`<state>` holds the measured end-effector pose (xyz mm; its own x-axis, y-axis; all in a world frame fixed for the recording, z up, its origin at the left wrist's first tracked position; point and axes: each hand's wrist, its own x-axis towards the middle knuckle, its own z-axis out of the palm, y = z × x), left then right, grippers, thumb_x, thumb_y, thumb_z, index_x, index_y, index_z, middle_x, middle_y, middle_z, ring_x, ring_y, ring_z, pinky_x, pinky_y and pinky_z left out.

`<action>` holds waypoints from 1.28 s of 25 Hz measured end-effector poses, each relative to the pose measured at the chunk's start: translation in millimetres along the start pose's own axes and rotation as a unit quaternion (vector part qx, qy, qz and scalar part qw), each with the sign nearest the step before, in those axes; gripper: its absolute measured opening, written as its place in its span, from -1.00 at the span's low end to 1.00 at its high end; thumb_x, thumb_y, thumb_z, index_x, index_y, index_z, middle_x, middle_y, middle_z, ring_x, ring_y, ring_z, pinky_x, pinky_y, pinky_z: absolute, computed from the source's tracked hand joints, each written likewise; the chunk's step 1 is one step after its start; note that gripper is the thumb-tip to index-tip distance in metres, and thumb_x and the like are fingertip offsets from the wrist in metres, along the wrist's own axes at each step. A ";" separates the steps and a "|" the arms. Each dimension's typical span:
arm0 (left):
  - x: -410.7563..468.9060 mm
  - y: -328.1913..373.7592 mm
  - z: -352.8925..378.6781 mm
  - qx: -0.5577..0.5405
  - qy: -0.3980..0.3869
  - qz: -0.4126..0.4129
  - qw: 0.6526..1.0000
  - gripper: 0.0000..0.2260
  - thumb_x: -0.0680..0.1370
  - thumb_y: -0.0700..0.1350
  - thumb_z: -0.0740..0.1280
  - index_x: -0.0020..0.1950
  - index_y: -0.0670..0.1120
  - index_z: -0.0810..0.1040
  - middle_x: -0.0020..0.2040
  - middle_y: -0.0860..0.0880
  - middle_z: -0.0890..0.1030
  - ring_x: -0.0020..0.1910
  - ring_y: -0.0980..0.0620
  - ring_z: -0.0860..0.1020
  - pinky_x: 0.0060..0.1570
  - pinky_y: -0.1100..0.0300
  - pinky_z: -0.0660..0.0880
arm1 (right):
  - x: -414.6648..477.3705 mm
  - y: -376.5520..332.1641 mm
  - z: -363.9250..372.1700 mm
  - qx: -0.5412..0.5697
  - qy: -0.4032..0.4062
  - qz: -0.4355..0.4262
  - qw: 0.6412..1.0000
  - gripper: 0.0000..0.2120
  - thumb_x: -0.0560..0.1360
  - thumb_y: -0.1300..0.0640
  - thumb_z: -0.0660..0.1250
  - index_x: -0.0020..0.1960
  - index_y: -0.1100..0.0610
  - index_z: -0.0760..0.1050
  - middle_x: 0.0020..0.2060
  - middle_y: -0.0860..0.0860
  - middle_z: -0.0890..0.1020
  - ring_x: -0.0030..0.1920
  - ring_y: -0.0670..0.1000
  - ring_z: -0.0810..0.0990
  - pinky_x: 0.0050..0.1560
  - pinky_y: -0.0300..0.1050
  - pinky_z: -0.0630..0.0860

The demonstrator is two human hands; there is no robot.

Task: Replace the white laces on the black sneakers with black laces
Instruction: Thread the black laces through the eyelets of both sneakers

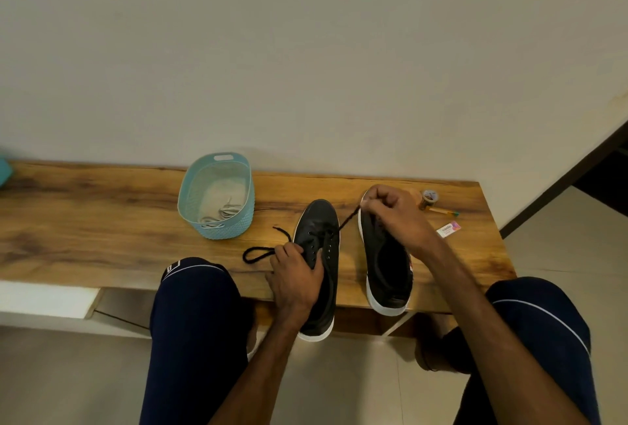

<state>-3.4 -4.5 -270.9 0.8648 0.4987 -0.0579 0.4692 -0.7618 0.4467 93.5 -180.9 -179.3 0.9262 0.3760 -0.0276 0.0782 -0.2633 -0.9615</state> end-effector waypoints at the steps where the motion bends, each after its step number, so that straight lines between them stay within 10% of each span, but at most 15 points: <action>1: -0.5 0.6 -2.7 0.005 -0.001 0.001 1.000 -0.61 0.58 0.27 0.17 0.18 -0.01 0.42 0.12 -0.01 0.45 0.10 0.01 0.46 0.05 0.03 0.45 | -1.8 2.1 -5.8 -0.093 -0.036 0.019 0.995 -0.87 0.51 -0.03 0.31 -0.18 -0.04 0.56 -0.29 -0.11 0.59 -0.21 -0.13 0.57 -0.24 -0.32 0.46; 4: 0.9 0.7 -14.3 0.028 0.002 0.037 0.999 -0.61 0.63 0.24 0.10 0.15 -0.04 0.48 0.07 -0.01 0.53 0.01 0.02 0.53 -0.04 0.07 0.52 | -8.2 21.7 3.4 -0.404 -0.165 0.136 0.890 -0.79 0.59 -0.10 0.28 0.02 0.04 0.48 -0.19 -0.01 0.56 -0.16 0.00 0.56 -0.20 -0.15 0.44; 9: 23.9 2.7 -39.2 0.051 -0.071 0.045 0.995 -0.66 0.68 0.07 0.13 0.06 -0.14 0.56 -0.05 -0.12 0.64 -0.08 -0.09 0.61 -0.24 0.10 0.40 | -8.3 -1.2 2.3 -0.288 -0.015 0.111 0.951 -0.68 0.63 -0.22 0.11 0.02 0.04 0.37 -0.25 -0.03 0.54 -0.25 -0.08 0.52 -0.34 -0.17 0.30; 16: 46.6 -2.4 -52.4 0.030 -0.166 0.073 0.983 -0.82 0.63 -0.18 0.24 0.14 -0.20 0.59 0.04 -0.18 0.65 0.07 -0.14 0.59 -0.06 0.08 0.46 | -14.3 -2.8 -7.4 -0.354 -0.024 0.125 0.927 -0.83 0.68 0.10 0.14 0.20 0.17 0.34 -0.13 0.07 0.57 -0.19 0.00 0.53 -0.22 -0.08 0.48; 19: 48.5 -6.2 -52.7 -0.004 -0.167 0.058 0.984 -0.80 0.62 -0.21 0.24 0.17 -0.18 0.59 0.03 -0.16 0.66 0.01 -0.13 0.61 -0.07 0.10 0.52 | -15.0 -12.8 -1.8 -0.031 -0.122 0.100 0.987 -0.87 0.65 0.08 0.24 0.13 0.12 0.42 -0.21 0.02 0.57 -0.24 -0.03 0.49 -0.24 -0.15 0.47; 23: 51.2 -10.0 -50.4 -0.059 -0.181 0.030 0.981 -0.76 0.61 -0.22 0.19 0.22 -0.14 0.57 -0.01 -0.14 0.66 -0.13 -0.13 0.66 -0.06 -0.03 0.63 | -5.4 -21.0 -0.3 0.318 -0.146 -0.030 0.936 -0.85 0.52 0.19 0.40 0.08 0.16 0.63 -0.21 0.09 0.63 -0.25 -0.05 0.54 -0.25 -0.25 0.50; 27: 50.9 -12.7 -47.7 -0.105 -0.186 0.002 0.977 -0.73 0.62 -0.24 0.16 0.24 -0.13 0.56 0.04 -0.11 0.66 -0.15 -0.12 0.66 -0.09 -0.06 0.64 | 8.2 5.2 24.0 0.041 -0.053 0.015 0.998 -0.88 0.49 0.28 0.44 0.02 0.19 0.68 -0.10 0.13 0.71 -0.16 -0.08 0.63 -0.16 -0.20 0.55; 32: 48.2 -11.5 -44.8 -0.153 -0.187 -0.014 0.970 -0.72 0.62 -0.28 0.15 0.23 -0.15 0.58 0.03 -0.13 0.66 -0.08 -0.16 0.65 -0.06 -0.14 0.63 | 20.6 30.3 60.9 -0.183 -0.044 -0.012 0.982 -0.96 0.53 0.18 0.43 -0.05 0.12 0.65 -0.20 -0.13 0.60 -0.17 -0.20 0.56 -0.14 -0.34 0.43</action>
<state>24.9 46.8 -238.8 0.8835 0.2893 -0.3684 0.4683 -0.5621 0.6817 92.4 -127.0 -225.7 0.8882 0.4573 -0.0455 0.2421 -0.5496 -0.7996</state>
